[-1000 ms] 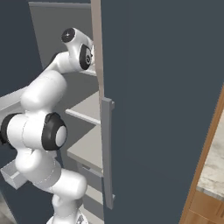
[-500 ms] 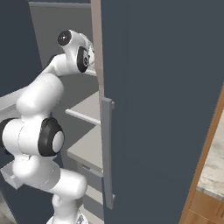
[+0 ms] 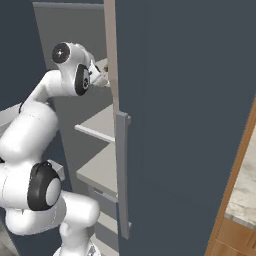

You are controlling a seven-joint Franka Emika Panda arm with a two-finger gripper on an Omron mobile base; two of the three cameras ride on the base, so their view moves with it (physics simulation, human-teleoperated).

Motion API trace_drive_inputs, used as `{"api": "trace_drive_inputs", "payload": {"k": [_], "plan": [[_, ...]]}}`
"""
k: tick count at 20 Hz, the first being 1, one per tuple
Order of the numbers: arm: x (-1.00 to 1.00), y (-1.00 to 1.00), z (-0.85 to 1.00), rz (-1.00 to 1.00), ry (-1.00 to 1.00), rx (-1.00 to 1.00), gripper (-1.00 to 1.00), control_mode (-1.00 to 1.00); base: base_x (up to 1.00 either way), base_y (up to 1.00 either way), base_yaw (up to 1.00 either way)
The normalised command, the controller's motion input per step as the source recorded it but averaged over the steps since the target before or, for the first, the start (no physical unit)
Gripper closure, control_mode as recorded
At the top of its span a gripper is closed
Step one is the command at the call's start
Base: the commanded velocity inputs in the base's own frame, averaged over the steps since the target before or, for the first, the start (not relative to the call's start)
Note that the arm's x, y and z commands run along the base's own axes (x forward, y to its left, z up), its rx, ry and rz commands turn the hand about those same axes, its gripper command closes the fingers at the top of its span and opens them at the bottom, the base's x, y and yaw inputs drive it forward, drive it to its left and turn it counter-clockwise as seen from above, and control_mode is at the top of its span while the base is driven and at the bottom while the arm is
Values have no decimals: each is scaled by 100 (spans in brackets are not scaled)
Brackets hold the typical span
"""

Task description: Take the carrot and mushroom from the second highest rack and move them to the highest rack where the pear and garlic are located, to maximize freezer space. Close the freezer door after rearranging.

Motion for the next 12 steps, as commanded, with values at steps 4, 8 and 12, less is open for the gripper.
{"api": "trace_drive_inputs", "payload": {"k": [4,8,12], "plan": [[-100,0,0,17,0,0,-100,-100,0,0,0],[-99,0,-12,22,0,-1,-100,-100,0,0,0],[-93,0,-28,30,0,-8,-100,-100,0,0,0]]}}
